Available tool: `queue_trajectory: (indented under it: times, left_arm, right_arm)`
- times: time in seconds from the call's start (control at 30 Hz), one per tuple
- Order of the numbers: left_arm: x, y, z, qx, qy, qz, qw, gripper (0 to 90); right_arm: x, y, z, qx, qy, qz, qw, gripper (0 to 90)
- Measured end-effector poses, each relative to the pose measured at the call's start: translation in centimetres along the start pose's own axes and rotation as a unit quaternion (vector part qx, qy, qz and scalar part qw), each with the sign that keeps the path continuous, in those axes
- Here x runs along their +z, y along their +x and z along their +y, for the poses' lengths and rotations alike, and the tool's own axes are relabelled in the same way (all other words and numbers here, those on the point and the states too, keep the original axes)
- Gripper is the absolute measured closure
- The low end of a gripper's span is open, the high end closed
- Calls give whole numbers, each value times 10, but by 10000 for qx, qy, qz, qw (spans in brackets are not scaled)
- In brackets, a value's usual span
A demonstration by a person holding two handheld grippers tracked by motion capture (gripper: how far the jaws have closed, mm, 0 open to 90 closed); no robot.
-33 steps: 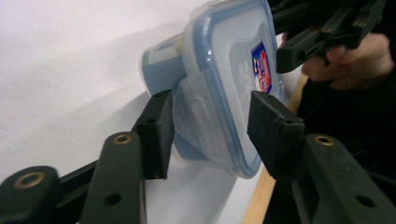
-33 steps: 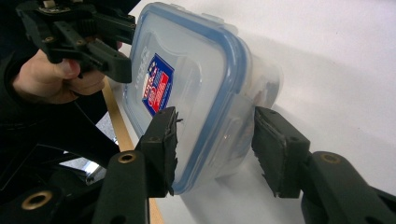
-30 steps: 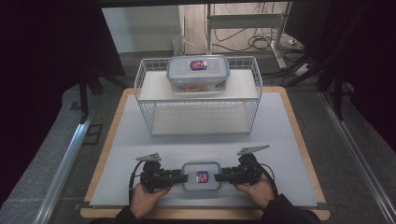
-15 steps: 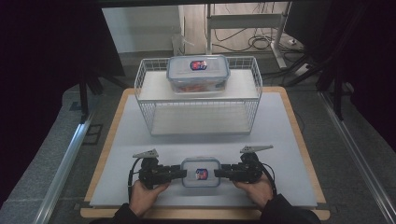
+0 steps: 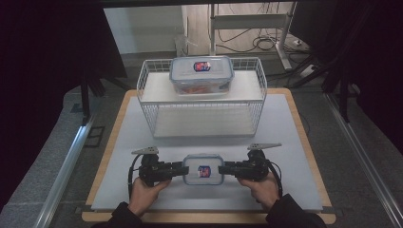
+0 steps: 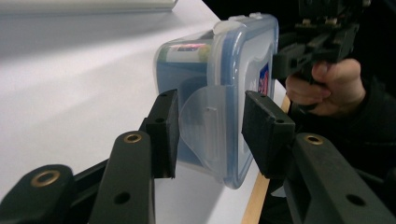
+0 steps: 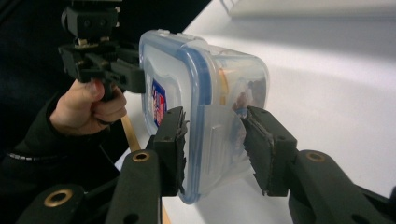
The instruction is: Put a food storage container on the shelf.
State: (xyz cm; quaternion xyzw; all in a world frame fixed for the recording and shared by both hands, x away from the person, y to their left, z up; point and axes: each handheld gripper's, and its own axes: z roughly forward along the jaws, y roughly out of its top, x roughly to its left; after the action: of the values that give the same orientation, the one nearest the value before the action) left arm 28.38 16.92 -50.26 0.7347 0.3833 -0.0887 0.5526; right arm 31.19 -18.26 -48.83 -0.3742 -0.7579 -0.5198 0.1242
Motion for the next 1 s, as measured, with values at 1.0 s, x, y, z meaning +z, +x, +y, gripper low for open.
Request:
queue_trajectory:
  times: [1.0]
  left_arm:
    - [-24,-15,95,243,-319,119,9991,572]
  right_arm:
    - [-24,18,99,-295,-407,28,9987,588]
